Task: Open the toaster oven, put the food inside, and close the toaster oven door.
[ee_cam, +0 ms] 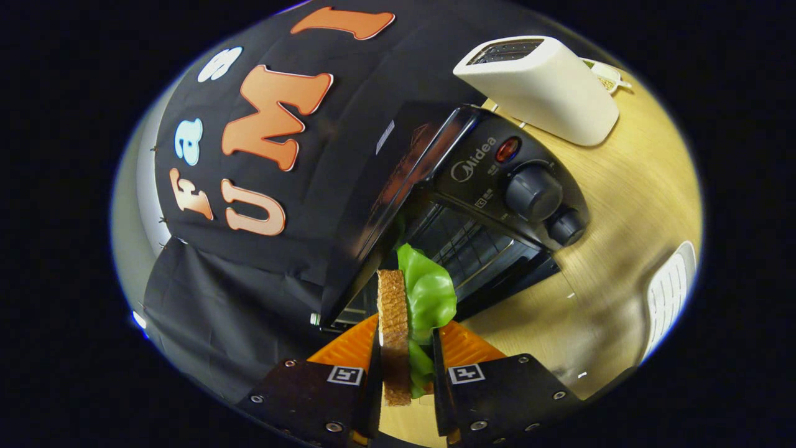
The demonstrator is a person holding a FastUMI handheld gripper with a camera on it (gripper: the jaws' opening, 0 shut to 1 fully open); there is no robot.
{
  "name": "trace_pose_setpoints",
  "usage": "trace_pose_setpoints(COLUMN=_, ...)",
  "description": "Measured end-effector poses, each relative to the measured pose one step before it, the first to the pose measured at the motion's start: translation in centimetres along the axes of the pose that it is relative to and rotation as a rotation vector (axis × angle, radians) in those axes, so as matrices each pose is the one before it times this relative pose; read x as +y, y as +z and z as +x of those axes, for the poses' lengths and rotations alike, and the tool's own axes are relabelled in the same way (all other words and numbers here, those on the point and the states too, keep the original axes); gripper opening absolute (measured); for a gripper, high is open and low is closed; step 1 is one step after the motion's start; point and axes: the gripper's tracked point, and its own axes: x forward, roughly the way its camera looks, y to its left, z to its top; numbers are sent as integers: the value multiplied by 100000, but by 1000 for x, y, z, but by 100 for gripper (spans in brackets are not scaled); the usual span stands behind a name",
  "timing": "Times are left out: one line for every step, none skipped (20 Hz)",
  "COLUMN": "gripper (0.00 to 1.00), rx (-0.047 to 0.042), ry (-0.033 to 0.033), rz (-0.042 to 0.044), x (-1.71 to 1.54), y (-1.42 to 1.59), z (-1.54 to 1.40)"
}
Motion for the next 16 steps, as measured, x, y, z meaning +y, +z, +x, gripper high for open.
trace_pose_setpoints(gripper=36, rx=-1878, ry=424, rz=973, x=-37, y=168, z=687)
trace_pose_setpoints(gripper=35, rx=-2235, ry=653, rz=914, x=95, y=338, z=709)
trace_pose_setpoints(gripper=36, rx=-1235, ry=117, rz=1426, x=84, y=115, z=777)
trace_pose_setpoints(gripper=35, rx=-1013, ry=545, rz=1965, x=72, y=6, z=573)
trace_pose_setpoints(gripper=35, rx=-1227, ry=1187, rz=1691, x=358, y=-18, z=707)
trace_pose_setpoints(gripper=35, rx=-1490, ry=621, rz=1015, x=255, y=-147, z=485)
trace_pose_setpoints(gripper=35, rx=-2044, ry=497, rz=794, x=209, y=85, z=647)
trace_pose_setpoints(gripper=35, rx=-1738, ry=-526, rz=866, x=-67, y=95, z=674)
trace_pose_setpoints(gripper=35, rx=-623, ry=-707, rz=948, x=-279, y=-156, z=1018)
trace_pose_setpoints(gripper=35, rx=-116, ry=-1435, rz=2584, x=-354, y=-186, z=458)
trace_pose_setpoints(gripper=36, rx=-395, ry=-317, rz=3462, x=-37, y=44, z=627)
trace_pose_setpoints(gripper=36, rx=-559, ry=-787, rz=1723, x=-97, y=-94, z=675)
trace_pose_setpoints(gripper=36, rx=-1375, ry=-247, rz=333, x=-115, y=-30, z=376)
trace_pose_setpoints(gripper=35, rx=-1206, ry=-267, rz=113, x=-95, y=65, z=415)
trace_pose_setpoints(gripper=36, rx=-1013, ry=-177, rz=-165, x=-169, y=10, z=499)
trace_pose_setpoints(gripper=35, rx=-1623, ry=-1232, rz=-654, x=-457, y=151, z=-157)
